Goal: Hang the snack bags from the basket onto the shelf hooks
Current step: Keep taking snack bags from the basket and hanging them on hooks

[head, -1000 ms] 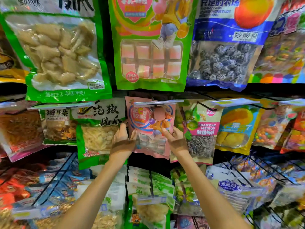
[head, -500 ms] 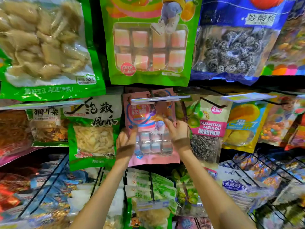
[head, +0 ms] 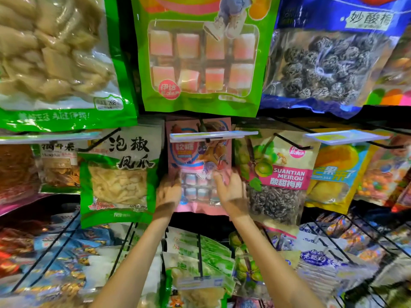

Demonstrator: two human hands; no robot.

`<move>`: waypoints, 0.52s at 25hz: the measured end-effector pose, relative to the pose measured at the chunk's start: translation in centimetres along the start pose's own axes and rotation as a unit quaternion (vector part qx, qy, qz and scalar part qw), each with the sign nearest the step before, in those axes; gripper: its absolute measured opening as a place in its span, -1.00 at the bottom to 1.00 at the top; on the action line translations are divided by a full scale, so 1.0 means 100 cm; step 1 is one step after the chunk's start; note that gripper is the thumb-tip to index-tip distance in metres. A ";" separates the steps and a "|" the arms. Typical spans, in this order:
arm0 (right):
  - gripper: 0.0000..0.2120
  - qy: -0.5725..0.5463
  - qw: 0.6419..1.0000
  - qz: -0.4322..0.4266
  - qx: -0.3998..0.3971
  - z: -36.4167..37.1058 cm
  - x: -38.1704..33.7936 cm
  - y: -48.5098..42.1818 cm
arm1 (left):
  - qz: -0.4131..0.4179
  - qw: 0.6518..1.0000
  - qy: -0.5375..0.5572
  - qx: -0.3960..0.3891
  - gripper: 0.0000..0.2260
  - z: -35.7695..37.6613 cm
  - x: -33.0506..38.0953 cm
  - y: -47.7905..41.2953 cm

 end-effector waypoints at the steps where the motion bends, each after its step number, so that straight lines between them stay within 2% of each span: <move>1: -0.52 0.043 0.999 -0.013 -0.007 0.002 0.006 0.012 | -0.005 1.000 -0.003 -0.002 -0.57 0.001 -0.008 0.004; 3: -0.42 0.109 0.993 -0.052 0.005 0.002 0.020 0.027 | -0.042 0.999 0.017 -0.012 -0.53 0.004 -0.025 0.011; 5: -0.35 0.030 0.998 0.033 -0.039 0.004 0.029 0.030 | -0.057 0.998 0.026 -0.020 -0.47 0.008 -0.032 0.009; 7: -0.38 0.019 0.995 0.043 -0.084 0.011 0.034 0.024 | -0.068 0.997 0.019 -0.021 -0.45 0.010 -0.031 0.003; 13: -0.42 0.054 0.995 0.029 -0.084 0.010 0.030 0.016 | -0.072 0.997 -0.012 -0.029 -0.44 0.011 -0.029 0.002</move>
Point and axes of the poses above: each hand's wrist, its own y-axis away from the middle knuckle, its own z-axis out of the palm, x = y × z, the point moved 5 cm from there along -y, towards the middle knuckle, and after that the axes turned 14 degrees about -z, right-handed, at the moved point
